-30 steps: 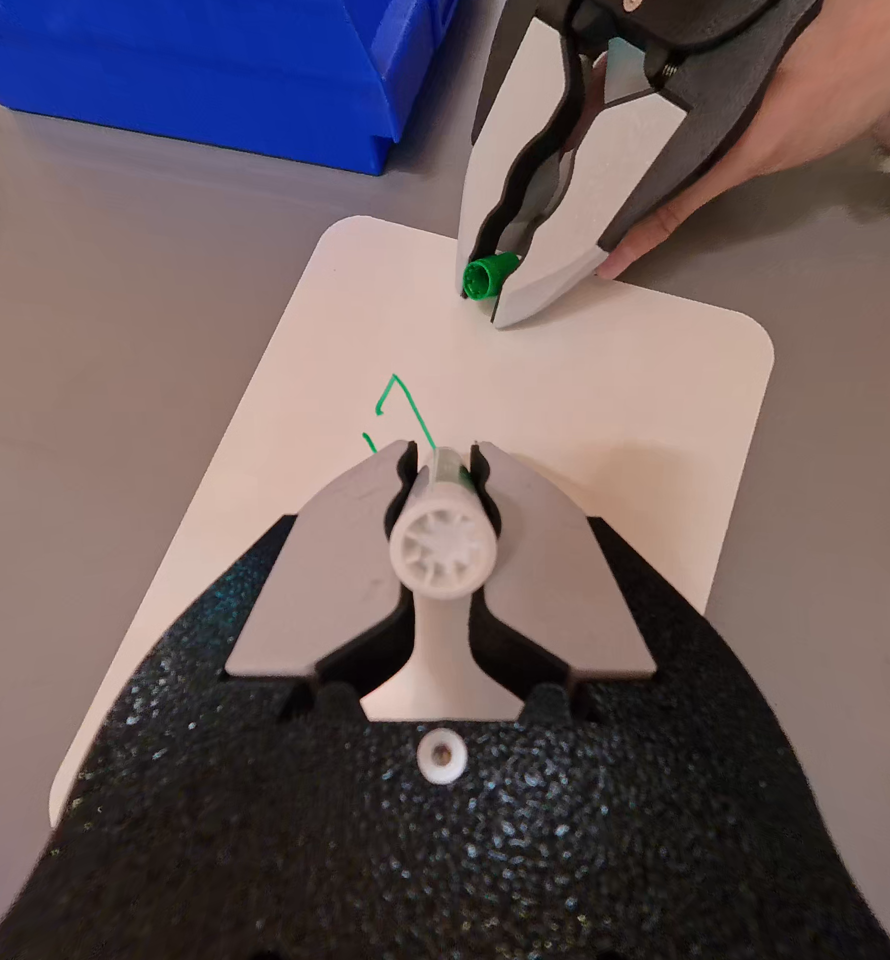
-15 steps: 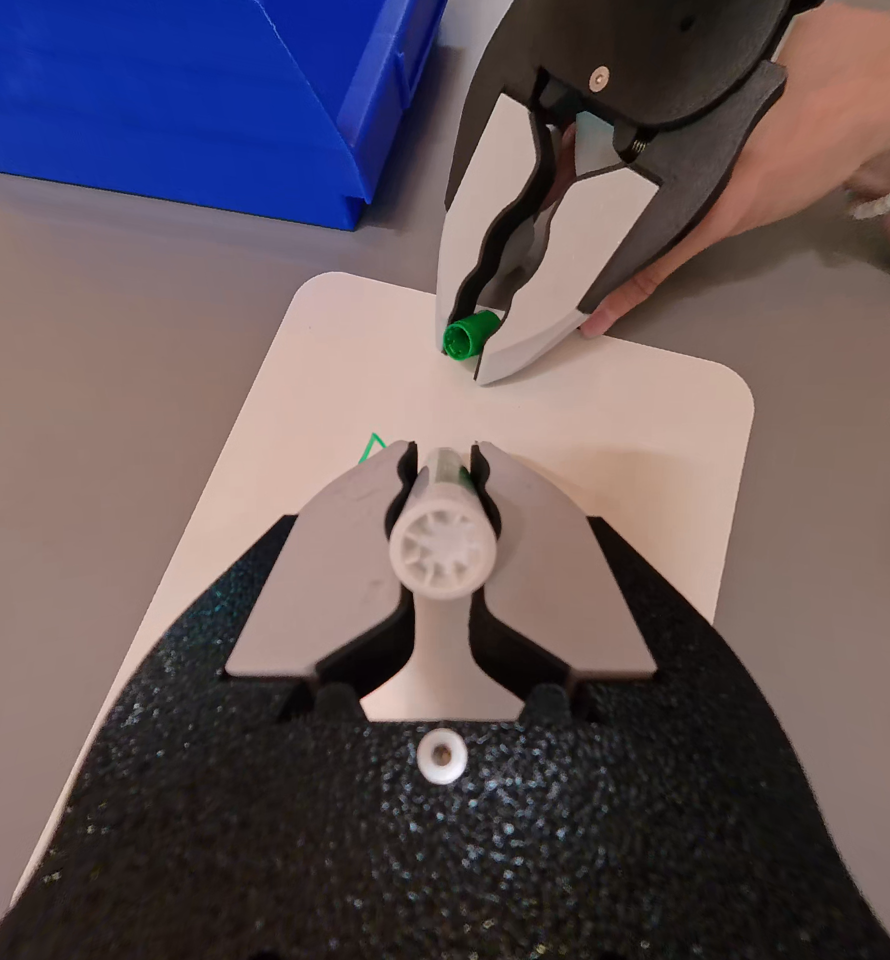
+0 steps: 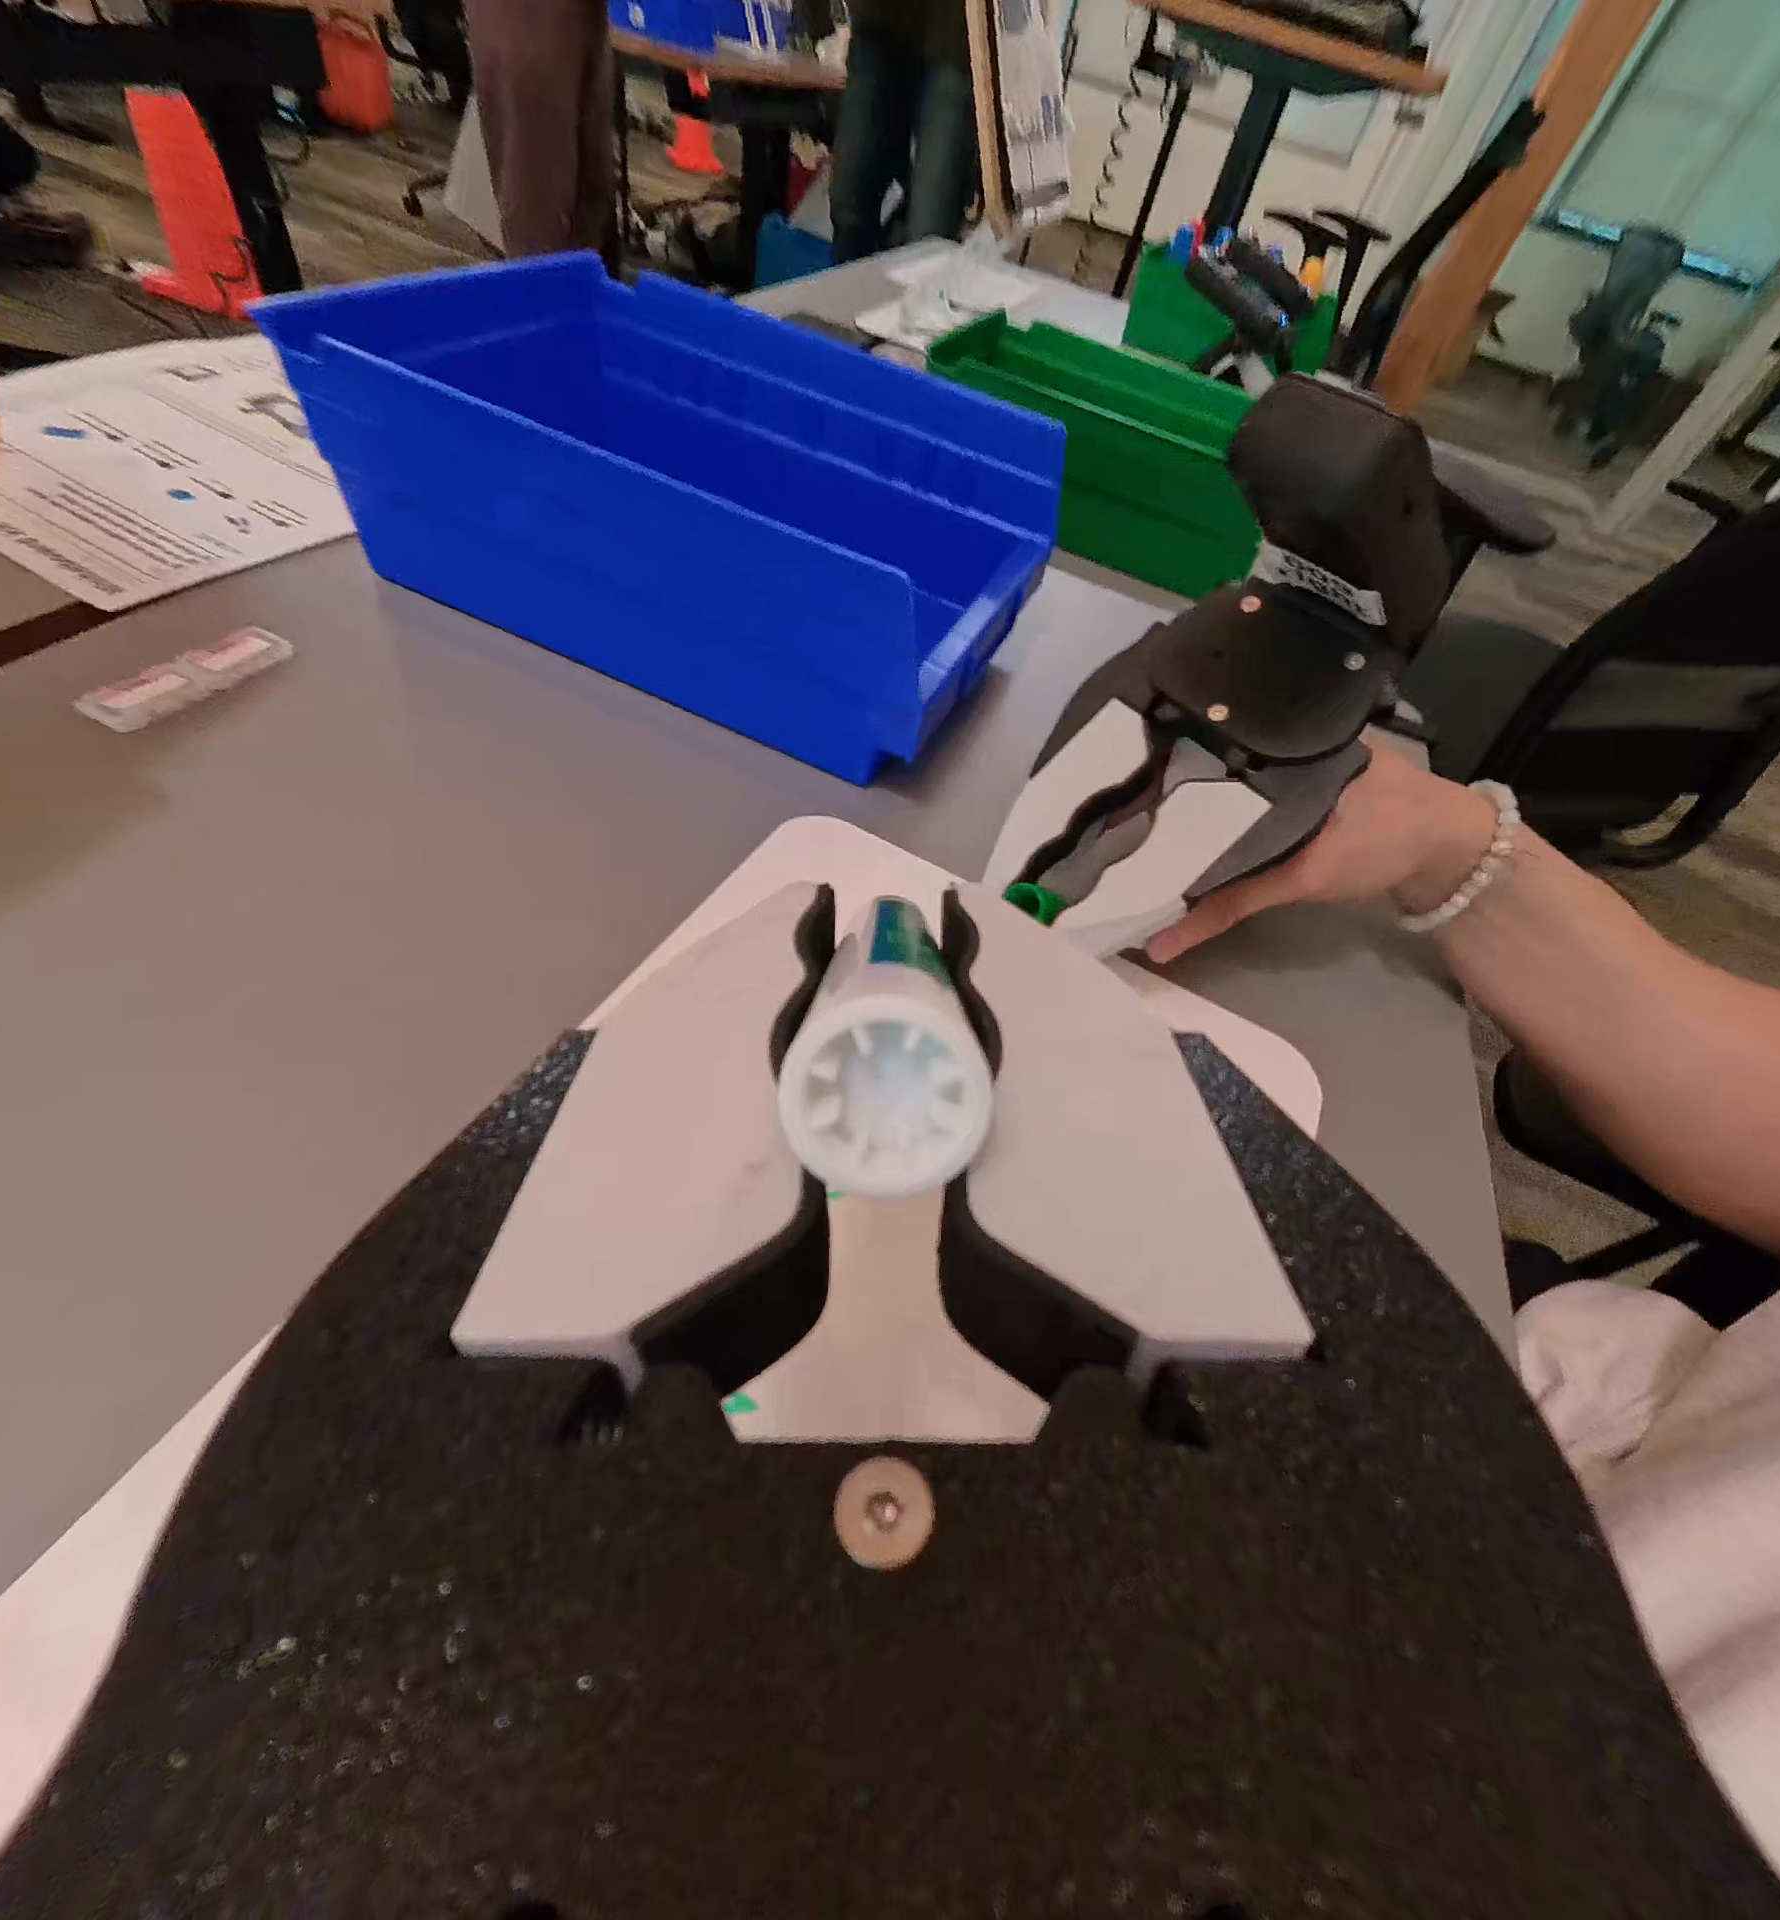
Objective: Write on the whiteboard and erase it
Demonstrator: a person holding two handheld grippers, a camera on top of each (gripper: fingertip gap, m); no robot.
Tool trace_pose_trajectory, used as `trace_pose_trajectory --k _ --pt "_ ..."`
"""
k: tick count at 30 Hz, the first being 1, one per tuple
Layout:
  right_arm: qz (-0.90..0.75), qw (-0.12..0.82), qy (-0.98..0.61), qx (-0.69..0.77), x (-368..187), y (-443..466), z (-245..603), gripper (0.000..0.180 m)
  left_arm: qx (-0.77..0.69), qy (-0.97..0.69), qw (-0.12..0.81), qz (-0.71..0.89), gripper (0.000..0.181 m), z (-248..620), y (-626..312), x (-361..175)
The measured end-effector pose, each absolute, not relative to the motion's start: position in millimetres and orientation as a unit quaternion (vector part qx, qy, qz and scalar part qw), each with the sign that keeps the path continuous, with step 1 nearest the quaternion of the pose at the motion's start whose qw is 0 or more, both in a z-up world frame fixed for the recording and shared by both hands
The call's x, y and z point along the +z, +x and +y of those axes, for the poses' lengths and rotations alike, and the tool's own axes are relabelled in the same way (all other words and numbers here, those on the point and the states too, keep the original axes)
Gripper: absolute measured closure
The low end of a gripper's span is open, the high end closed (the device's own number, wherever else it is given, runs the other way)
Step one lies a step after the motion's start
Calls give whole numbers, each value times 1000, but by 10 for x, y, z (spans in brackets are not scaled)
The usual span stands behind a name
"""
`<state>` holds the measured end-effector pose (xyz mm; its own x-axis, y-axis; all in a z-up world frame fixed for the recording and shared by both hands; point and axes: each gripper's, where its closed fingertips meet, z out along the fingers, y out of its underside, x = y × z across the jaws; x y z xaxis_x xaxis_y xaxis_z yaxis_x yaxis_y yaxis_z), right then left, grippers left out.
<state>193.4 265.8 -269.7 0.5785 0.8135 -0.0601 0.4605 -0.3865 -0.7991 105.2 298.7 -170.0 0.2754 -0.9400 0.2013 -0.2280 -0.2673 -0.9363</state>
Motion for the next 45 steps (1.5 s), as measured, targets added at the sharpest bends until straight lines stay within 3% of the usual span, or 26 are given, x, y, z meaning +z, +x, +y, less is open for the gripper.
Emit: trace_pose_trajectory --k 1,13,20,38,45 --pt "-397 400 -793 232 -2612 1912 2664 160 -421 -676 432 424 162 3017 978 -1657" --pt "-412 518 -730 171 -2114 1943 2711 159 -460 -661 430 409 162 2990 814 -1531" --pt "-447 533 -702 153 -2093 1727 2681 160 -531 -624 384 426 161 2677 1243 -1532" --pt "-462 536 -698 108 -2051 1476 2648 160 -464 -644 374 479 162 2560 1445 -1691" --pt "-475 538 -693 65 -2044 1437 2645 161 -512 -681 309 423 161 2593 1415 -1711"
